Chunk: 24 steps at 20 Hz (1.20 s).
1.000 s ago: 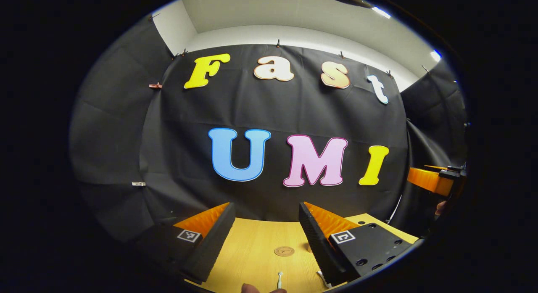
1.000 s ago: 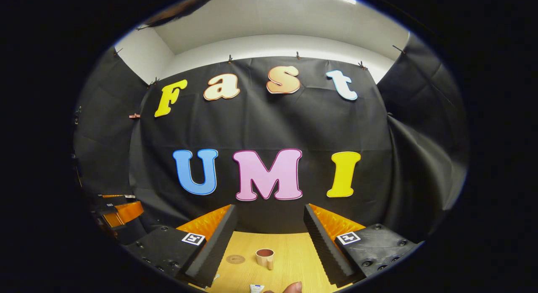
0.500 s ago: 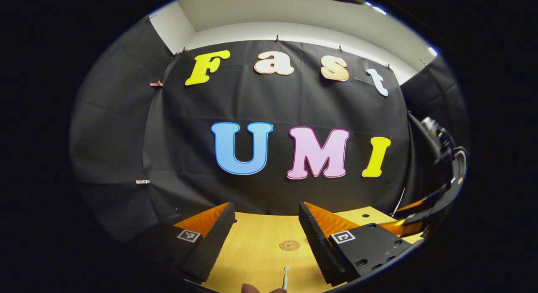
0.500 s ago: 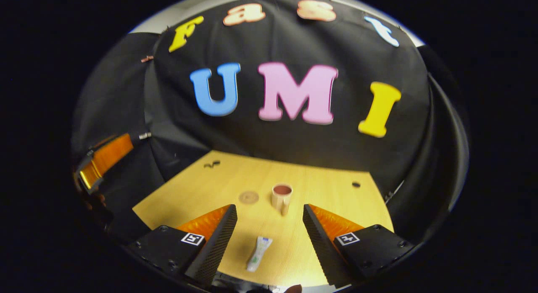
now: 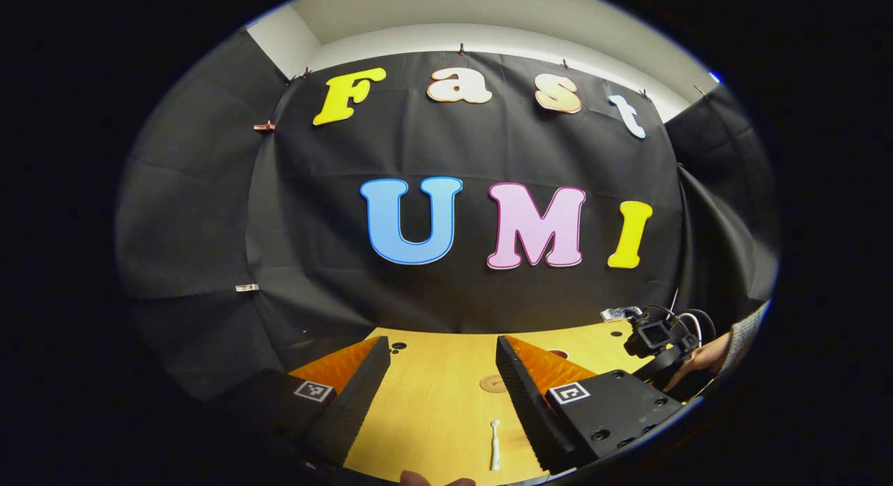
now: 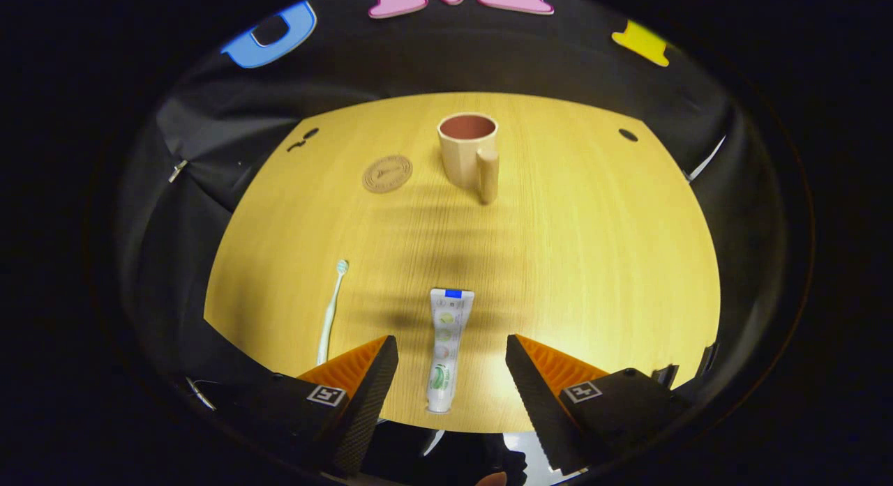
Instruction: Put the toothbrush and toothpaste on the desktop into the cup, then pick up the cup and place it on the coaster on the desktop.
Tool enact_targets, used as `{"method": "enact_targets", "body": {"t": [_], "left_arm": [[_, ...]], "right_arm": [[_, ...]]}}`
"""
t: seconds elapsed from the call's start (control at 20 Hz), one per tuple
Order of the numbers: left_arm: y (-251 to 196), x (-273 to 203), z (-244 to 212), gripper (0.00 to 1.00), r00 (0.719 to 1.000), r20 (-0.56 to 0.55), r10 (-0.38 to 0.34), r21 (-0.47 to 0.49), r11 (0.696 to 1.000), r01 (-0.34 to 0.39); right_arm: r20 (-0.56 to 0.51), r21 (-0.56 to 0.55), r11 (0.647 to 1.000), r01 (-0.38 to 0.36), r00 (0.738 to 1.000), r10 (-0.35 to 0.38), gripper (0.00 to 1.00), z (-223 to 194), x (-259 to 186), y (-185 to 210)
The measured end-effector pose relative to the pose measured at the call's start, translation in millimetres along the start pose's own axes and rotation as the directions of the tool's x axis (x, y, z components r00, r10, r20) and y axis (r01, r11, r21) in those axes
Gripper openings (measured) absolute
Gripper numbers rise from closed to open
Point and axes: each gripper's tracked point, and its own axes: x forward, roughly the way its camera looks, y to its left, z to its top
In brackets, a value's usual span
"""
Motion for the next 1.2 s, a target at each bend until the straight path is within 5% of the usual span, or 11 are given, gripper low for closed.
{"method": "enact_targets", "body": {"t": [0.25, 0.65, 0.8, 0.85, 0.95, 1.2], "left_arm": [[19.4, -1.4, -13.3, 0.97, 0.999, -0.031, 0.032, -0.014, 0.999, -0.032], [25.4, 3.0, -24.5, 0.97, 0.997, -0.061, 0.045, -0.013, 0.999, -0.045], [23.1, 5.0, -28.2, 0.96, 0.996, -0.075, 0.045, -0.014, 0.999, -0.046], [21.9, 6.4, -29.5, 0.97, 0.996, -0.080, 0.046, -0.013, 0.999, -0.047], [18.7, 8.5, -31.7, 0.97, 0.995, -0.086, 0.048, -0.014, 0.999, -0.049], [1.8, 19.6, -48.3, 0.97, 0.989, -0.143, 0.035, -0.026, 0.999, -0.039]], "right_arm": [[-0.139, 0.044, 0.996, 0.074, 0.988, -0.068, 0.96, -19.1, 49.0, -6.8], [-0.220, 0.045, 0.993, 0.110, 0.971, -0.097, 0.91, -28.6, 78.6, -4.7], [-0.239, 0.066, 0.992, 0.110, 0.967, -0.092, 0.75, -35.3, 84.2, -3.3], [-0.219, 0.066, 0.992, 0.110, 0.971, -0.093, 0.58, -32.0, 85.0, -4.2], [-0.218, 0.051, 0.994, 0.096, 0.972, -0.083, 0.43, -33.8, 83.8, -4.7], [-0.170, 0.087, 0.996, -0.001, 0.985, 0.015, 0.30, -36.7, 80.5, -1.0]]}}
